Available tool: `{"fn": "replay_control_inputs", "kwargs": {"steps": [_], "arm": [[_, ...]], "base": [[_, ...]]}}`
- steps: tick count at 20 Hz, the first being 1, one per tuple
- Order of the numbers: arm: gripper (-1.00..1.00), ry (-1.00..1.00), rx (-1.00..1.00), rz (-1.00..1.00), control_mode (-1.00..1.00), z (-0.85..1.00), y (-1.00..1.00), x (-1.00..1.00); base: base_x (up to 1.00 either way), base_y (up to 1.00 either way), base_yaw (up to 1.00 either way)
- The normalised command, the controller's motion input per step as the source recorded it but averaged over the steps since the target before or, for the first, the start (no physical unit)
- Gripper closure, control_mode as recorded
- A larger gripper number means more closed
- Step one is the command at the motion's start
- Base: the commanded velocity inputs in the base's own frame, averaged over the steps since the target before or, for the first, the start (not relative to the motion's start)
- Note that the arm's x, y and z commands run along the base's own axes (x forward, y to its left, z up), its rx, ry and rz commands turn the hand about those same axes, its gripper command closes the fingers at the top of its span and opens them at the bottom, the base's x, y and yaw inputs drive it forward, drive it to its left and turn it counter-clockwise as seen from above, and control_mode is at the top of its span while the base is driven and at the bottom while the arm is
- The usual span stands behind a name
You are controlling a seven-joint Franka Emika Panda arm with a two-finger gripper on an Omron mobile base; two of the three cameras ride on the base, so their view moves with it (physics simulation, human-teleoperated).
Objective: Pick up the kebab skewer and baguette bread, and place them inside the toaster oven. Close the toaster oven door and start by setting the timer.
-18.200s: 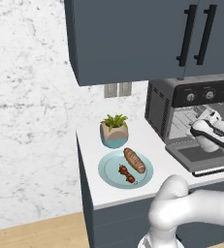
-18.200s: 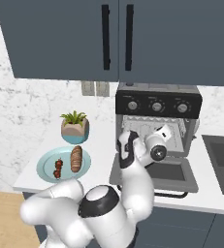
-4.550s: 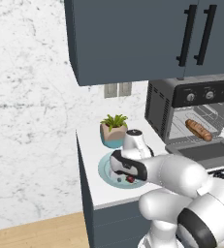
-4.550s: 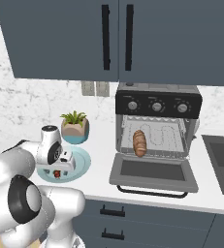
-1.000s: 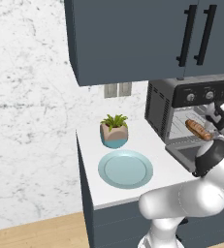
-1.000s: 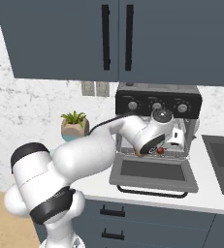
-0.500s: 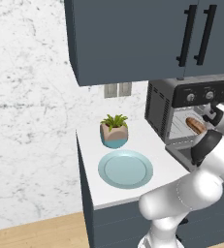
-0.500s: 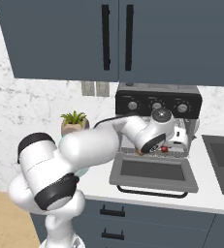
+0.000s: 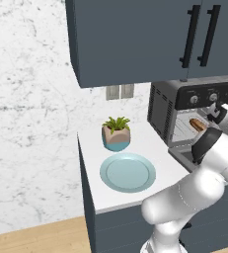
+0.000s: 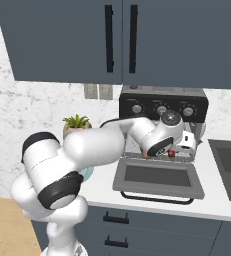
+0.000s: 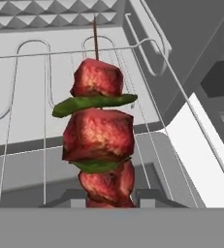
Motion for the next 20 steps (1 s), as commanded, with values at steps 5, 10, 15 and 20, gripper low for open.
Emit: {"fn": "replay_control_inputs", "kwargs": {"steps": [5, 10, 15, 20], "arm": [[-1.00, 0.00, 0.00, 0.00, -1.00, -0.22, 0.10, -0.01], [-1.00, 0.00, 0.00, 0.00, -1.00, 0.00, 0.06, 0.00], [-1.00, 0.00, 0.00, 0.00, -1.00, 0.26, 0.00, -0.23], [-1.00, 0.00, 0.00, -0.02, -1.00, 0.07, 0.00, -0.97]], "base": [[0.00, 0.00, 0.00], [0.00, 0.00, 0.00], [0.00, 0.00, 0.00], [0.00, 0.00, 0.00]]}}
